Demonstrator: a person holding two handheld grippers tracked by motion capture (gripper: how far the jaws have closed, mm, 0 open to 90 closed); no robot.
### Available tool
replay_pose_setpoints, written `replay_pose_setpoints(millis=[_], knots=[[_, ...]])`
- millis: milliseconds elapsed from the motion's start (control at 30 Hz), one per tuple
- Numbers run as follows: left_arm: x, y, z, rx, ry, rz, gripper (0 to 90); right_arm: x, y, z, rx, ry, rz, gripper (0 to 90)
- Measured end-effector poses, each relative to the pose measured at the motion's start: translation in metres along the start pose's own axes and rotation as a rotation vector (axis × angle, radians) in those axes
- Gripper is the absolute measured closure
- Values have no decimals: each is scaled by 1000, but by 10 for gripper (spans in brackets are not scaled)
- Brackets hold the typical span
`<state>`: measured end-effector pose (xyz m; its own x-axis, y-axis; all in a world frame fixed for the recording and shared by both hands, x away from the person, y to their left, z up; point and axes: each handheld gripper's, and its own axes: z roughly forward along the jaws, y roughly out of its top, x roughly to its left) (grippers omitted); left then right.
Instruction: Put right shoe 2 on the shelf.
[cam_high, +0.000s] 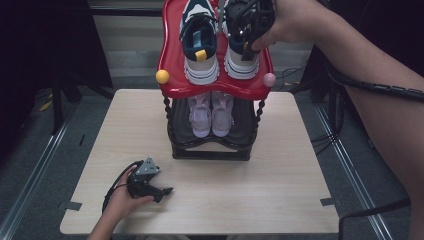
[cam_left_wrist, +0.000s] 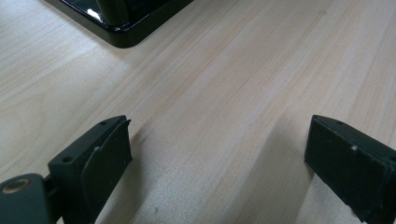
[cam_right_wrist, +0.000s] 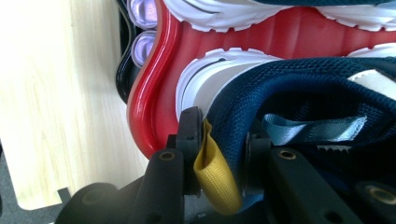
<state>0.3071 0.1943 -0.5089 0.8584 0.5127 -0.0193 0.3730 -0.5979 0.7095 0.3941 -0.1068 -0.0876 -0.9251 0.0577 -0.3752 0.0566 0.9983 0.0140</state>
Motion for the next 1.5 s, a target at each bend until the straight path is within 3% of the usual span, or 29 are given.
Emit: replay_pose_setpoints(millis=[733,1267,1500], knots=[[0,0,0,-3,-6,2,63,-1,7,7,-5,7,-11,734],[1,0,0,-2,-7,2,62,1,5,8,-29,20,32,727],[0,0,0,-3,-6,2,62,1,5,7,-35,7,44,654]])
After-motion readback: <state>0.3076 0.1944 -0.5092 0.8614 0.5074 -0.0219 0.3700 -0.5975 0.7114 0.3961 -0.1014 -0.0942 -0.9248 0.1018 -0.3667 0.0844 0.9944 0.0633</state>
